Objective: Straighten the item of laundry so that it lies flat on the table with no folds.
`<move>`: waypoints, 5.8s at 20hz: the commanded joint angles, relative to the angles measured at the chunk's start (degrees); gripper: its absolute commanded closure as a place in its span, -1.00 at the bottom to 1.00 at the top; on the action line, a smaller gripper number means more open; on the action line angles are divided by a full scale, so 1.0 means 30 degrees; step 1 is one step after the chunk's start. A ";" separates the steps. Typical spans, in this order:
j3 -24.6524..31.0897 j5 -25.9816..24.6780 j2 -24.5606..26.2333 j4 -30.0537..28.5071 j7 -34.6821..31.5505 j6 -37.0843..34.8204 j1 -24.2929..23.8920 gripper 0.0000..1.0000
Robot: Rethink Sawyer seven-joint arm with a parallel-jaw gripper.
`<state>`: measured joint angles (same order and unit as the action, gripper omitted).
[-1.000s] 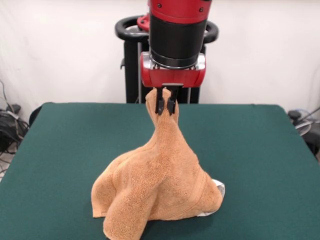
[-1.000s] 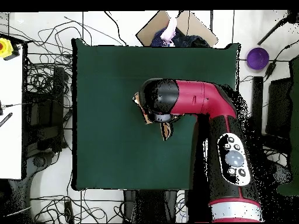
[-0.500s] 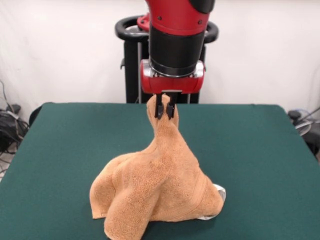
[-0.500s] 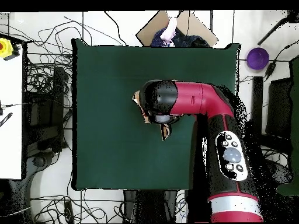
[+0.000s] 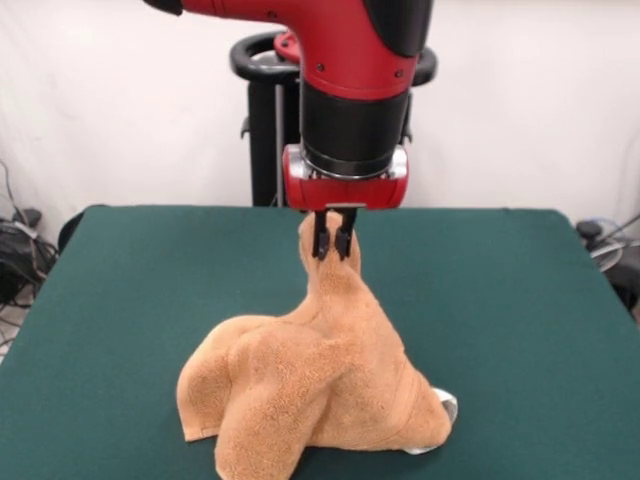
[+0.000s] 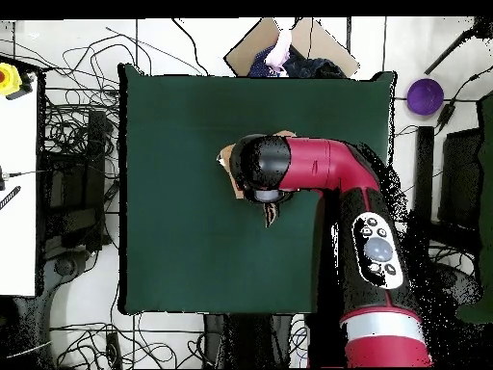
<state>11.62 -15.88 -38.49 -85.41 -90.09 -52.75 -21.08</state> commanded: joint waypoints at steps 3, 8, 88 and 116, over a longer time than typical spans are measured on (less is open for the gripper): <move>0.0252 -0.0741 0.0613 -0.0590 -0.1119 0.2285 -0.0052 1.00; 0.0176 -0.0788 0.0898 -0.0731 -0.1160 0.3163 -0.0106 1.00; -0.1329 -0.2455 -0.0106 -1.0203 -0.2456 1.3463 -0.1263 1.00; -0.2325 -0.3141 0.0273 -1.1788 -0.2776 1.6758 -0.1281 1.00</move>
<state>5.81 -25.66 -39.36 -121.78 -90.09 -1.48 -25.82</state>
